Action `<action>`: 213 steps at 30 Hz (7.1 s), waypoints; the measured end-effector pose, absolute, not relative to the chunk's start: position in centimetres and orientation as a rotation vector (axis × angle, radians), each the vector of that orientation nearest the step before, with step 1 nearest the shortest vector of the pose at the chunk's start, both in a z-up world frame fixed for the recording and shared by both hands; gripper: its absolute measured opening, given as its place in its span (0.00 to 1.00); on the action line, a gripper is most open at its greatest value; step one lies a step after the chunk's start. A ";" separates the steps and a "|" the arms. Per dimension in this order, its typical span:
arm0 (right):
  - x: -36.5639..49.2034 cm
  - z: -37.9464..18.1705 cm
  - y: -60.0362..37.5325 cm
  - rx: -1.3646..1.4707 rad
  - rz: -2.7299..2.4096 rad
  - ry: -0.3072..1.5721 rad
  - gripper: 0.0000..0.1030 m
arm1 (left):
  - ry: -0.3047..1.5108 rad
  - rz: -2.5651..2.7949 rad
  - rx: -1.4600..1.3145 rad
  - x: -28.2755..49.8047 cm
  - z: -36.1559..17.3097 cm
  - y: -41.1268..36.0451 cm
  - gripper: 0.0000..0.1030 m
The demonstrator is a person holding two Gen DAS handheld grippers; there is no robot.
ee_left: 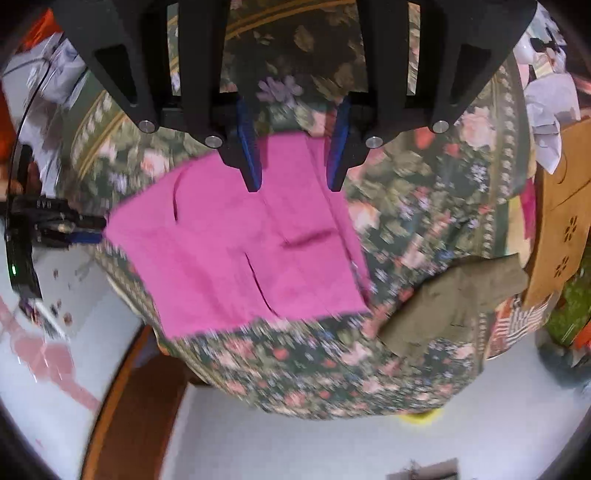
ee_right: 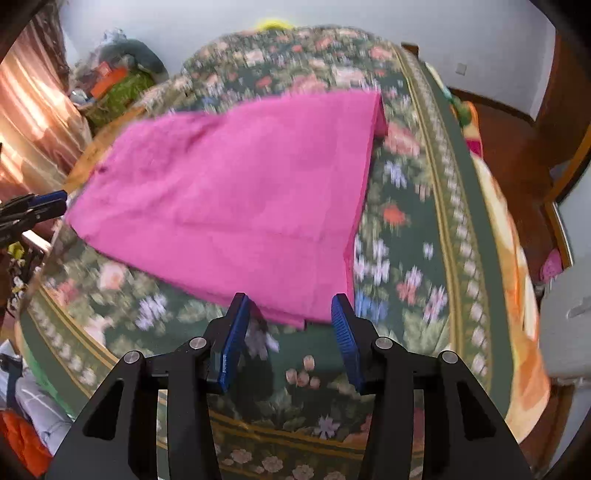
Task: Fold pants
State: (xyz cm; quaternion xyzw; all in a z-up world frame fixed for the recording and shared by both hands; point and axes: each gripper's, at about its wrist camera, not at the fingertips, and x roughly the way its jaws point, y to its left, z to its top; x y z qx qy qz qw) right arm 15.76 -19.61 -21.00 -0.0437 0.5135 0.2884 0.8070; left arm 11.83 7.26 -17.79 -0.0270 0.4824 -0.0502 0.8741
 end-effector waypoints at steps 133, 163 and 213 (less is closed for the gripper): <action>16.9 -15.3 -12.0 -0.217 0.672 0.926 0.56 | 0.973 0.118 -0.174 14.1 -17.0 8.2 0.86; 14.0 -22.2 -11.2 -0.185 0.720 1.001 0.56 | 1.132 -0.018 -0.722 15.2 -22.8 7.0 0.66; 13.4 -21.4 -15.0 -0.012 0.746 1.064 0.56 | 1.099 -0.192 -0.012 19.1 -19.2 -5.0 0.23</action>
